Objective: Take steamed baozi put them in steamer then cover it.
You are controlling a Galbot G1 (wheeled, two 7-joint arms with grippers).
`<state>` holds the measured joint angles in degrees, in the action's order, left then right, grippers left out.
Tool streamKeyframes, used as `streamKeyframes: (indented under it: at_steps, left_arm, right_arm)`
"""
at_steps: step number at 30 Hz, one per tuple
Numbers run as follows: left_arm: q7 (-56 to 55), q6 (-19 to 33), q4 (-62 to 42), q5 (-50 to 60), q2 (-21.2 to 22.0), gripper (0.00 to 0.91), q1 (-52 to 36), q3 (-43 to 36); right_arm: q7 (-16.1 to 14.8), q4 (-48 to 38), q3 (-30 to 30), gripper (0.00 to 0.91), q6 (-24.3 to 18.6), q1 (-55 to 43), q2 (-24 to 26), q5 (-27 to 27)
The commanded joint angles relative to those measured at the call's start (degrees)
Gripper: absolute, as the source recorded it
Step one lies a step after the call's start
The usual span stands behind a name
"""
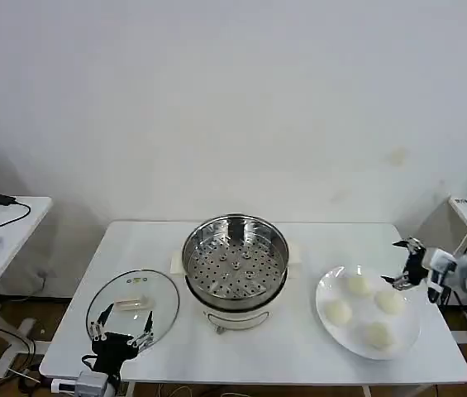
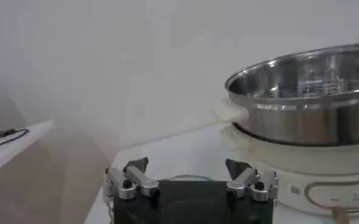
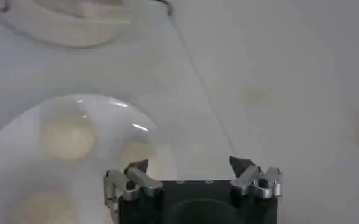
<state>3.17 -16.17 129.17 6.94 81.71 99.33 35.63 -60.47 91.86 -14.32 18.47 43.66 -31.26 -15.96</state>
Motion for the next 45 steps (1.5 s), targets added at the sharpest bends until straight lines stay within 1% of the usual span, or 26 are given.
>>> streamKeyframes:
  at_steps: [1,2,3,4,7,11,15,17,21,28,30,33,45]
  left_arm:
    - [0.32,0.06,1.3,0.25,0.03,0.907,0.38,-0.13]
    - [0.33,0.05,1.3,0.24,0.03,0.907,0.35,0.08]
    - [0.36,0.02,1.32,0.23,0.07,0.907,0.32,0.32]
    - [0.38,0.01,1.42,0.2,0.07,0.907,0.38,0.53]
    - [0.42,-0.01,1.66,0.32,0.15,0.907,0.66,0.9]
    - [0.51,-0.07,1.83,0.38,0.53,0.907,0.83,1.33]
    - [0.54,-0.1,1.78,0.36,0.89,0.907,0.74,1.98]
    - [0.49,-0.06,1.59,0.21,1.08,0.907,0.63,2.52]
    - [0.37,-0.08,0.7,-0.17,0.97,0.907,0.28,3.36]
    - [0.43,-0.1,0.28,-0.02,1.14,0.907,-0.09,2.9]
    - [0.55,-0.17,0.4,-0.09,1.13,0.907,-0.16,2.86]
    - [0.66,-0.16,0.34,-0.15,0.93,0.907,-0.08,3.02]
    - [0.73,-0.17,0.64,-0.39,1.04,0.907,0.0,3.44]
  right_arm:
    - [-10.33,-7.49,15.3,0.907,-2.98,-14.56,2.32,-4.65]
    - [-10.7,-9.5,17.58,0.907,-2.81,-16.28,1.21,-5.27]
    - [-10.95,-10.7,18.48,0.907,-2.78,-17.03,0.61,-5.72]
    - [-11.38,-13.23,20.39,0.907,-3.06,-18.87,-1.3,-7.38]
    - [-12.28,-16.92,23.46,0.907,-3.5,-21.77,-4.2,-9.8]
    - [-12.73,-20.39,26.31,0.907,-4.1,-24.92,-7.31,-11.4]
    - [-11.68,-23.86,27.77,0.907,-5.3,-27.17,-10.88,-12.41]
    - [-9.83,-25.24,27.26,0.907,-5.1,-27.24,-12.65,-12.0]
    - [-9.26,-26.84,27.19,0.907,-5.32,-27.0,-13.77,-13.1]
    - [-9.41,-27.35,26.84,0.907,-5.56,-25.66,-14.37,-13.61]
    - [-9.21,-28.83,25.61,0.907,-5.56,-25.33,-15.6,-13.65]
    - [-9.04,-29.6,25.4,0.907,-5.62,-25.22,-16.23,-14.0]
    - [-8.38,-30.97,25.3,0.907,-5.64,-24.8,-17.1,-14.64]
